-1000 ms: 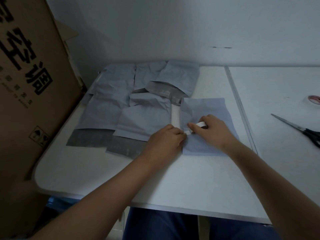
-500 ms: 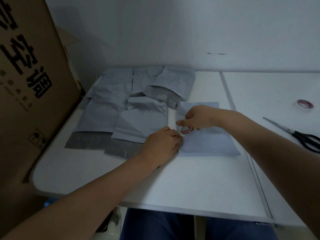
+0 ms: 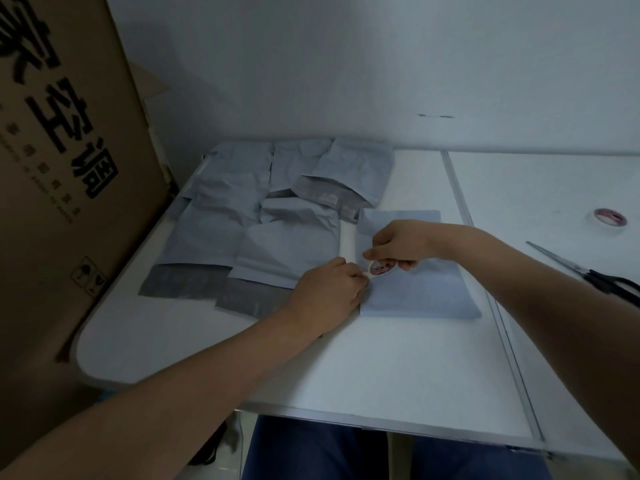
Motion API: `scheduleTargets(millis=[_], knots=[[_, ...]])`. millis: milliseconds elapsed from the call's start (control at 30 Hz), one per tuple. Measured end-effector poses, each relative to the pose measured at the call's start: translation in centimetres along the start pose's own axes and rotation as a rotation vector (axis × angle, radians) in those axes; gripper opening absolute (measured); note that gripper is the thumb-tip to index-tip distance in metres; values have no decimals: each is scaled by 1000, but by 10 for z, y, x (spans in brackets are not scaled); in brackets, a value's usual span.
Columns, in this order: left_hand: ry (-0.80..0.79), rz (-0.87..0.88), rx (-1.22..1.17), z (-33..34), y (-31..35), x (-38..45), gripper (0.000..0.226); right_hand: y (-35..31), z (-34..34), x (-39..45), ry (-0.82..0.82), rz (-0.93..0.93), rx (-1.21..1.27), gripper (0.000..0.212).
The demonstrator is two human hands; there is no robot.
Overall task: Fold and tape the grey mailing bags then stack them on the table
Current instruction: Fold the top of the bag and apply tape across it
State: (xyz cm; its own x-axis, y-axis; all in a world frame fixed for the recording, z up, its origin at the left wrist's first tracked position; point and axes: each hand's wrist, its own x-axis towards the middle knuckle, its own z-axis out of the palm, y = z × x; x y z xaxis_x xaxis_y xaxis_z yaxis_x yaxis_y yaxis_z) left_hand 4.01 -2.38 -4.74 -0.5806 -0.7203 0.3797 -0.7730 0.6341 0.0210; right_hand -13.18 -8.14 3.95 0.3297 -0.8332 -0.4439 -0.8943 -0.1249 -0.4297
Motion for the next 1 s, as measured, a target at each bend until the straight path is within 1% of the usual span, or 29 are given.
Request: scheduleTargets(millis=[167, 300, 467, 533, 633, 733, 767, 900, 1000], knots=[[0, 8, 13, -1, 0, 1, 5, 10, 3, -4, 22, 1, 184, 40], [10, -2, 25, 1, 0, 1, 18, 15, 6, -5, 55, -14, 239, 40], [11, 6, 22, 0, 0, 1, 13, 21, 7, -5, 67, -12, 287, 41], [18, 7, 40, -1, 1, 2, 17, 23, 8, -5, 72, -6, 290, 42], [32, 12, 26, -1, 0, 1, 15, 26, 8, -4, 84, 2, 278, 43], [56, 11, 29, -1, 1, 1, 35, 29, 9, -5, 95, 11, 257, 43], [62, 15, 33, -2, 1, 2, 37, 30, 9, -5, 97, 12, 250, 43], [55, 21, 32, -1, 0, 2, 27, 30, 7, -6, 102, 15, 200, 42], [52, 10, 16, 0, -1, 1, 28, 31, 6, -8, 107, 21, 166, 42]])
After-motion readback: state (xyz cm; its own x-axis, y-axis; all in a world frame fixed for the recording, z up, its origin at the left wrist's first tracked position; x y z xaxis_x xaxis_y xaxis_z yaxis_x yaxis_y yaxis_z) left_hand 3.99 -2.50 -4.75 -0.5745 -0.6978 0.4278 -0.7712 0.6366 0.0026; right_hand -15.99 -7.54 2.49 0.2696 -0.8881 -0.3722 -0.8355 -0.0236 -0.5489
